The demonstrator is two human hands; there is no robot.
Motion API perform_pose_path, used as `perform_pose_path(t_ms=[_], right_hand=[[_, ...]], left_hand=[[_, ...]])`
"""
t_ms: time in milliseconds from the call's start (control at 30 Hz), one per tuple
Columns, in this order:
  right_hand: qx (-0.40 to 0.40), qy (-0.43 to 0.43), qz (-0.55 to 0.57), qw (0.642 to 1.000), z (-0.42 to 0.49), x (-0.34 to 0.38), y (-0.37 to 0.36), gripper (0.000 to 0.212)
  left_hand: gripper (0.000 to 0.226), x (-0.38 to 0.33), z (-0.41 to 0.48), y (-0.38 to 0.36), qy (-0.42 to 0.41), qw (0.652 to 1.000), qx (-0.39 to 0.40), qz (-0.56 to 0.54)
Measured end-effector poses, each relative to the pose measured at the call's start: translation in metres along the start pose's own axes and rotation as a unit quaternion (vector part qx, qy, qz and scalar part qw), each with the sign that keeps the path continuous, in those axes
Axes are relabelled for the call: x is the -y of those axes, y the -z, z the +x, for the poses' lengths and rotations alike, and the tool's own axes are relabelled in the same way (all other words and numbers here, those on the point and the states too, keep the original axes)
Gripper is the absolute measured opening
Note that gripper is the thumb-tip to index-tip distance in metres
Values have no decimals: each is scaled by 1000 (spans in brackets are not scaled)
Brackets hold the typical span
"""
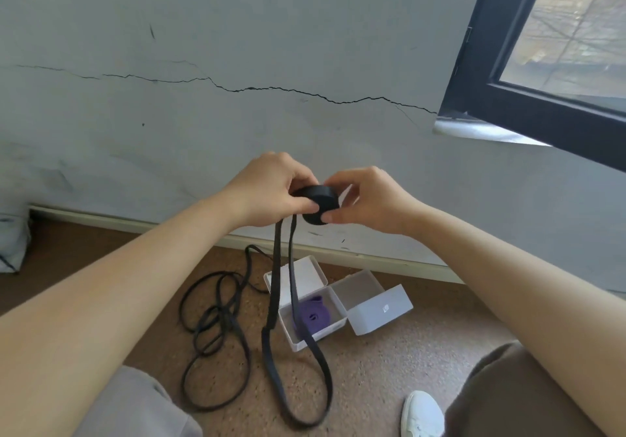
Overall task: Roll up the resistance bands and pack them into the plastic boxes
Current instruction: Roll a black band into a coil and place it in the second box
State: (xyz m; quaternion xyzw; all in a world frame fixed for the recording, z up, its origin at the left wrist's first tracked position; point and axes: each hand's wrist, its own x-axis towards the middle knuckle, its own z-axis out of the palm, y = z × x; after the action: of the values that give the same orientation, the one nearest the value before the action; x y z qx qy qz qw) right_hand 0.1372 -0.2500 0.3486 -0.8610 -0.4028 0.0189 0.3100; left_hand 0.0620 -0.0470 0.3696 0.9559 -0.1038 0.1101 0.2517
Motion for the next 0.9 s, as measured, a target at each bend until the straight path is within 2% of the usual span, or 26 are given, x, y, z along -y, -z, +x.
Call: perform_pose_path(t_ms=[67,167,300,433,567,900], right_hand=[[-5,21,11,1000,1,5,3,31],[-4,26,-40,999,2,12,6,27],[-3,22,-57,998,3,16,13,22],[-12,-23,47,999,2,13,20,18],[-30,-49,160,985,0,12,22,15],[-115,-101,320,935,-3,16,21,20]], left_hand=[[22,-4,0,2,-12,999,16,42],[21,-10,1,6,-19,998,15,64],[23,-11,0,10,-2,1000,12,14],[28,-7,-2,12,35,985,-27,-167],[30,-10,-3,9,35,959,-61,-273],[32,-9,0,8,60,948,-100,-296]])
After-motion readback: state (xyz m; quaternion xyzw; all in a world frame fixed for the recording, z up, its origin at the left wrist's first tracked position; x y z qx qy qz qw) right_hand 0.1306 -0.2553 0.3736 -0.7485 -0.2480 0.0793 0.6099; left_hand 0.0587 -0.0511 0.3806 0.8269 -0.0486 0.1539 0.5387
